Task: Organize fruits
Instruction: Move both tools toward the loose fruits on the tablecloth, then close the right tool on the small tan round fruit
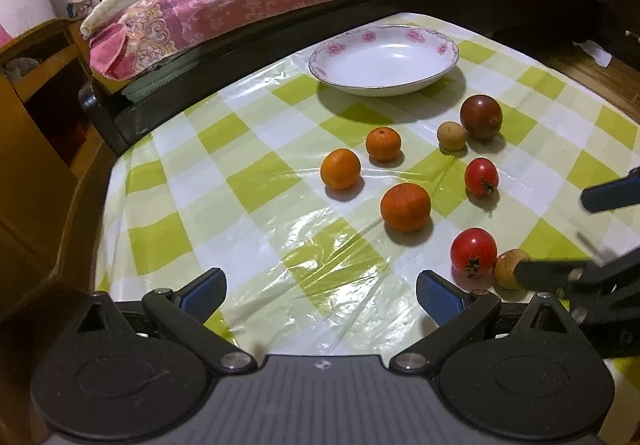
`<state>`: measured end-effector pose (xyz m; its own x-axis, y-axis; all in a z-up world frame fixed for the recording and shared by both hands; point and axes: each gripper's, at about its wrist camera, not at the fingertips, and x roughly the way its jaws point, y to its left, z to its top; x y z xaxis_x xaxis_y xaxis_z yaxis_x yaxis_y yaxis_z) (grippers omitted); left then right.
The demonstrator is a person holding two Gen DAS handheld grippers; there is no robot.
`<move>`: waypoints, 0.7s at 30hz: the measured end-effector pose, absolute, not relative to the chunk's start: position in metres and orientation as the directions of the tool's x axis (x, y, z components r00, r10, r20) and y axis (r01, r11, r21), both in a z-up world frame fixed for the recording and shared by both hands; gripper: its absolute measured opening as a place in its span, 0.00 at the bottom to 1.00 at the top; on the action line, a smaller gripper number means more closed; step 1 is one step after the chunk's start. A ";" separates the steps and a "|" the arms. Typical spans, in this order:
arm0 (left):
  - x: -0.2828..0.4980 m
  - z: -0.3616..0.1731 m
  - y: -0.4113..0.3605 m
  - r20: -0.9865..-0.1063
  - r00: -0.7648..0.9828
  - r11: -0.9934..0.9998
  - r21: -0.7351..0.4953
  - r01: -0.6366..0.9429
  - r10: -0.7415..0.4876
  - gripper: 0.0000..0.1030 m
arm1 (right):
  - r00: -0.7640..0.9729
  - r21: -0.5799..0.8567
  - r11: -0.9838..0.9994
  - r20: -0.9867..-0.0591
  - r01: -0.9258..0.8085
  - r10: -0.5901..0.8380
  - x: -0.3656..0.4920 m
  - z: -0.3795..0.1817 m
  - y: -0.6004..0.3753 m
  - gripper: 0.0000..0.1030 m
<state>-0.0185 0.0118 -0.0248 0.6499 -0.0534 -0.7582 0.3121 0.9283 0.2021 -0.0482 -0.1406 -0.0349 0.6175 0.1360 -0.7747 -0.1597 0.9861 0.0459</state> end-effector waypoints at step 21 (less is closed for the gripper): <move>-0.015 -0.027 0.010 -0.768 0.627 0.922 0.139 0.361 -0.130 0.98 | 0.537 0.088 0.948 -0.807 -0.304 0.247 -0.039 -0.051 -0.128 0.22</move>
<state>-0.0148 0.0096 -0.0275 0.6273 -0.1297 -0.7679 0.3610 0.9221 0.1392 -0.0389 -0.1281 -0.0509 0.5367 0.2472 -0.8067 -0.3043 0.9485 0.0882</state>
